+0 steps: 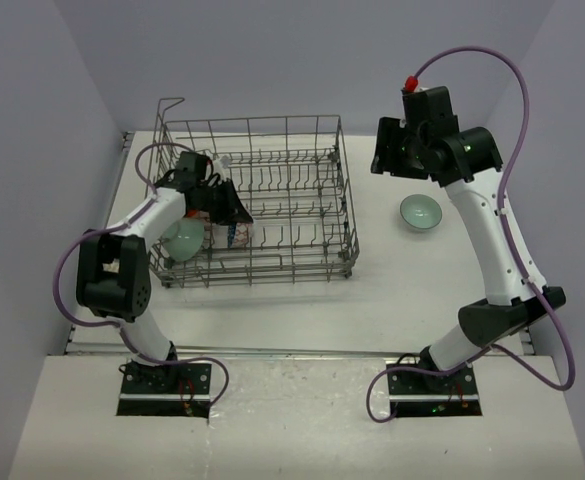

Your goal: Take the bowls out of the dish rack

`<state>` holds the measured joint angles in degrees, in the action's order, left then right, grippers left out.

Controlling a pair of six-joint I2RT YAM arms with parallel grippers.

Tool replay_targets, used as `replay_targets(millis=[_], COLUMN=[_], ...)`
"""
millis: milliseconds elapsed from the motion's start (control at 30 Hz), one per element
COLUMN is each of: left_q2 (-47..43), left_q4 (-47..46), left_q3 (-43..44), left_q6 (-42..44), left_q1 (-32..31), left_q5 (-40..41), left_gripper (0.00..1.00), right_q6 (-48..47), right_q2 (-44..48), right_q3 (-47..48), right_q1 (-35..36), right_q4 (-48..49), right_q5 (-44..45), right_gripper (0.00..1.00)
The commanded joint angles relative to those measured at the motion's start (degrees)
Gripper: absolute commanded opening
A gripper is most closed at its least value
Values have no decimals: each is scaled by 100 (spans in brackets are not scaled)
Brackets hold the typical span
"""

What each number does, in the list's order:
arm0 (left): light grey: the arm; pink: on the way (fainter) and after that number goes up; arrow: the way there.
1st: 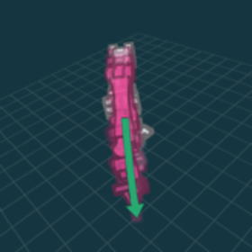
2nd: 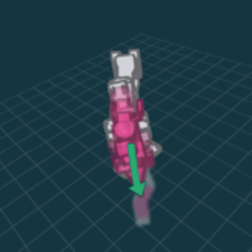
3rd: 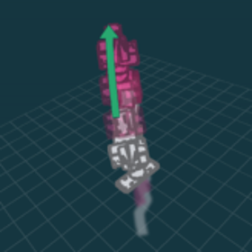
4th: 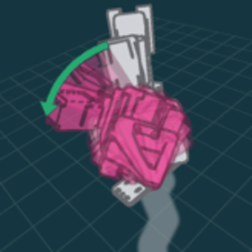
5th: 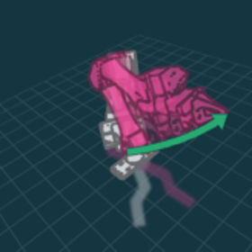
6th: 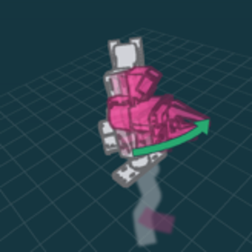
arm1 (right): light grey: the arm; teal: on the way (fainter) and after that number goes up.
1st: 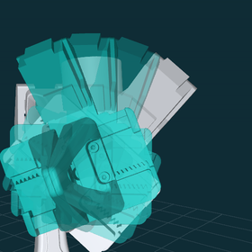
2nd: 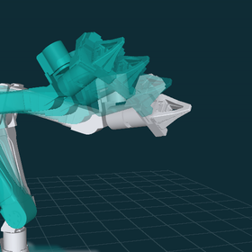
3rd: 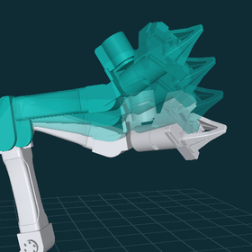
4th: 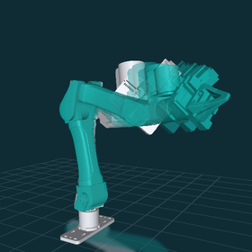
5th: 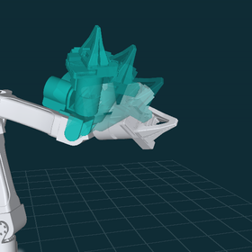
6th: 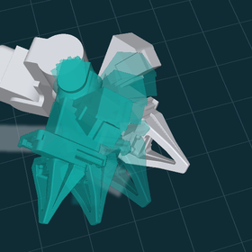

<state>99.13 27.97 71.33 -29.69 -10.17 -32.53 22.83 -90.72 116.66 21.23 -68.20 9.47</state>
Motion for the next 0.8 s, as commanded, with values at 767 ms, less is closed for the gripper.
replay_targets(millis=[767], left_q2=[-1361], left_q4=[-3297], left_q3=[-452], left_q6=[-2031], left_q1=[182], left_q5=[-1905], left_gripper=[0], right_q6=[-147], right_q2=[1], right_q3=[243], right_q1=[-32], right_q4=[-105], right_q5=[-42], right_gripper=[62])
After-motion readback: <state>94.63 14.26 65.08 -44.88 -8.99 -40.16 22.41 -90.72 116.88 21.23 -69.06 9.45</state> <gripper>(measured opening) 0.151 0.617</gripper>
